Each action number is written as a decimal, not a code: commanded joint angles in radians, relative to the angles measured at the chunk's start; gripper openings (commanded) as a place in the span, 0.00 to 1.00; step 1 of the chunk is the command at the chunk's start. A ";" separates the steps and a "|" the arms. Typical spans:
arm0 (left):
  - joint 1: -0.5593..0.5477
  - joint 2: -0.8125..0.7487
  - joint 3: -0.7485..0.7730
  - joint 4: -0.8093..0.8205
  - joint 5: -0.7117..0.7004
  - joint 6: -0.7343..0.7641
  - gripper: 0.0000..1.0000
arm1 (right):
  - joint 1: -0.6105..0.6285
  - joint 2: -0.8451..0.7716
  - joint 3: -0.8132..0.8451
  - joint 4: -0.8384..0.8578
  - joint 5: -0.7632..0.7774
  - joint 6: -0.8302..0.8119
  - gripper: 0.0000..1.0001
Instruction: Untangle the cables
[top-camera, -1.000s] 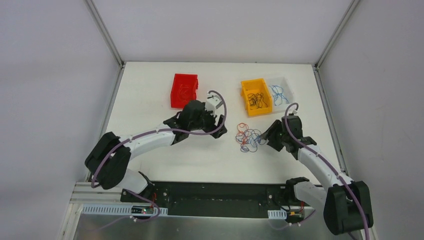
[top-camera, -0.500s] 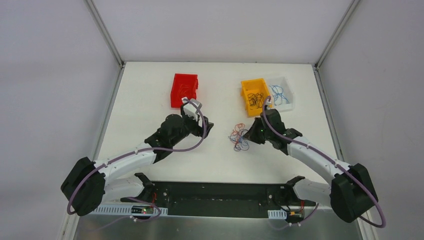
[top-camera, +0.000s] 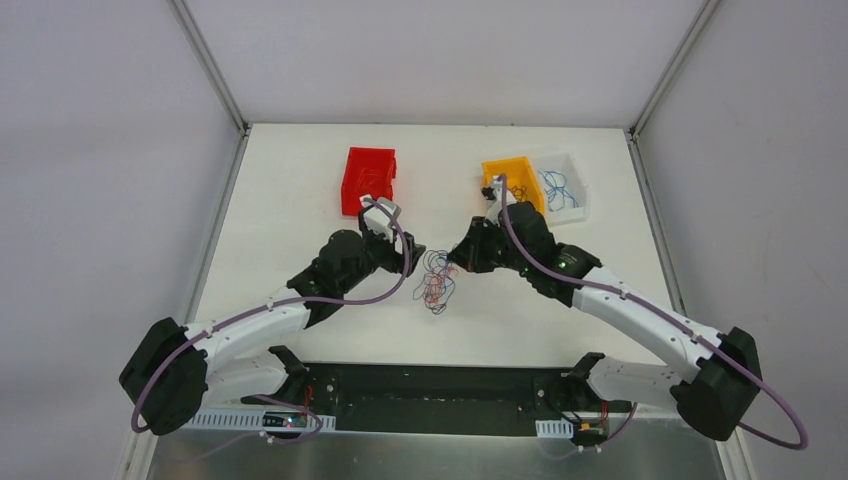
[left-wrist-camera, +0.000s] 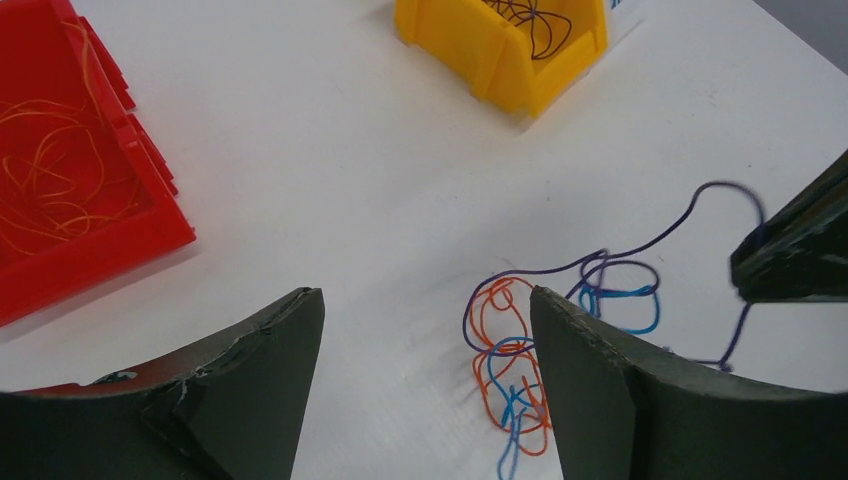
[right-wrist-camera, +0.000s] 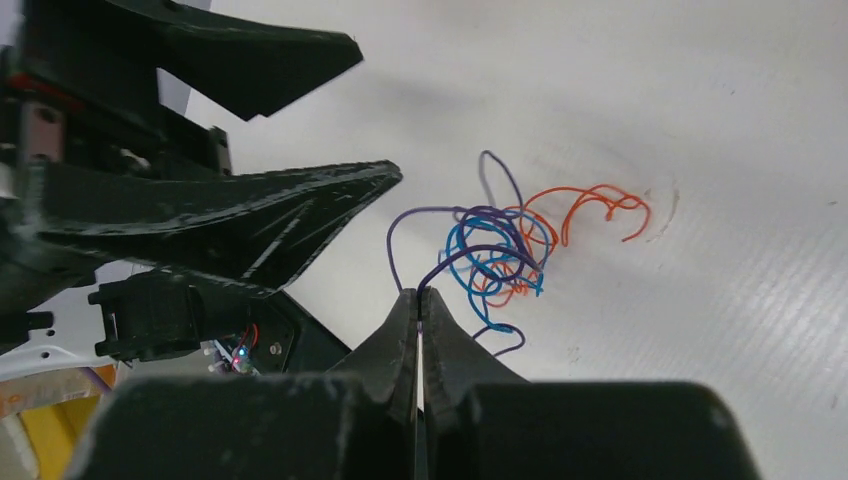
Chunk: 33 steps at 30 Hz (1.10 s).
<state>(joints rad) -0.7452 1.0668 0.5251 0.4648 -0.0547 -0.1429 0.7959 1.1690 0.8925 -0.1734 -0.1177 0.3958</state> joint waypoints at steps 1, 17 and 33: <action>-0.002 0.059 -0.041 0.106 0.053 -0.004 0.77 | -0.004 -0.111 -0.009 -0.024 0.082 -0.082 0.00; -0.001 0.237 -0.008 0.227 0.243 0.010 0.81 | -0.004 -0.276 -0.028 -0.101 0.214 -0.144 0.00; -0.012 0.464 0.149 0.142 0.394 -0.002 0.80 | -0.003 -0.317 -0.023 -0.103 0.238 -0.137 0.00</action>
<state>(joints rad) -0.7471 1.4864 0.5957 0.6369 0.2886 -0.1406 0.7952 0.9035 0.8688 -0.2859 0.0799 0.2573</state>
